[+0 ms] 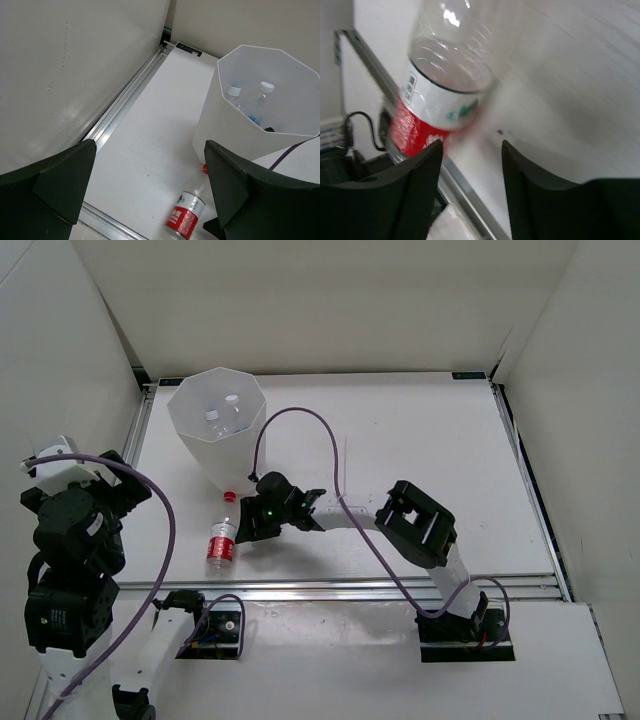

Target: Put the plastic bottles in the bin

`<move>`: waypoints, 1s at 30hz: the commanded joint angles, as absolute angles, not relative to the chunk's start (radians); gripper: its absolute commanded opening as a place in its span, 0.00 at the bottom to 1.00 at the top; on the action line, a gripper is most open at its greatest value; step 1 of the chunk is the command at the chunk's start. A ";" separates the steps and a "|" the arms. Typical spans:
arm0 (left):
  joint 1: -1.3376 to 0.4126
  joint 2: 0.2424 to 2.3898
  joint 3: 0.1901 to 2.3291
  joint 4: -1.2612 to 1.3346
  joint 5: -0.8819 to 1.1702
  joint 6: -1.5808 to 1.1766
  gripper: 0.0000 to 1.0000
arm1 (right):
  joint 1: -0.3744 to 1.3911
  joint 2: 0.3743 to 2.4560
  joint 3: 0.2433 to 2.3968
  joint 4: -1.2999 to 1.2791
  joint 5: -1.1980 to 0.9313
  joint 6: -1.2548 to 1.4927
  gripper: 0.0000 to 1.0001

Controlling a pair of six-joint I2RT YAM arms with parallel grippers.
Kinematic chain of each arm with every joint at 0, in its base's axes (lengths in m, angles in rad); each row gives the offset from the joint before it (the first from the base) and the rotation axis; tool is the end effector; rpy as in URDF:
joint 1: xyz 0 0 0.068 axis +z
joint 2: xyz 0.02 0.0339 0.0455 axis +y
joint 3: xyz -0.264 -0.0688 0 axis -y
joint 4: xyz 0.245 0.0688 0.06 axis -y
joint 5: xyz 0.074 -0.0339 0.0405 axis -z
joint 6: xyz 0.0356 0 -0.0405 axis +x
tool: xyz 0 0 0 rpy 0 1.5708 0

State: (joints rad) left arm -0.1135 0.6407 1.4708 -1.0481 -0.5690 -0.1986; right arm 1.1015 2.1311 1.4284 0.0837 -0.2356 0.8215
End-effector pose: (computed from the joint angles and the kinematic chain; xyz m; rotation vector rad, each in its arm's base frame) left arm 0.0329 0.0156 0.4701 -0.4754 1.6971 0.2816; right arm 0.2072 0.4270 0.1616 -0.5002 2.4558 1.2268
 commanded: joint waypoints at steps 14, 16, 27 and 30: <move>-0.117 0.606 1.404 -1.060 -0.571 -0.242 1.00 | 1.083 1.928 1.364 0.006 -0.117 0.920 1.00; -0.117 0.580 1.375 -1.060 -0.561 -0.242 1.00 | 1.083 1.928 1.409 -0.014 -0.044 1.023 1.00; -0.117 0.571 1.371 -1.069 -0.552 -0.281 1.00 | 1.037 2.010 1.514 -0.112 -0.094 1.153 0.99; -0.117 0.571 1.371 -1.069 -0.552 -0.281 1.00 | 1.083 1.985 1.480 -0.066 -0.015 0.987 0.99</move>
State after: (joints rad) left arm -0.1135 0.5674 1.3674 -1.0554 -0.5621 -0.2741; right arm 1.0267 2.0033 1.4754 -0.0937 -0.0738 1.1374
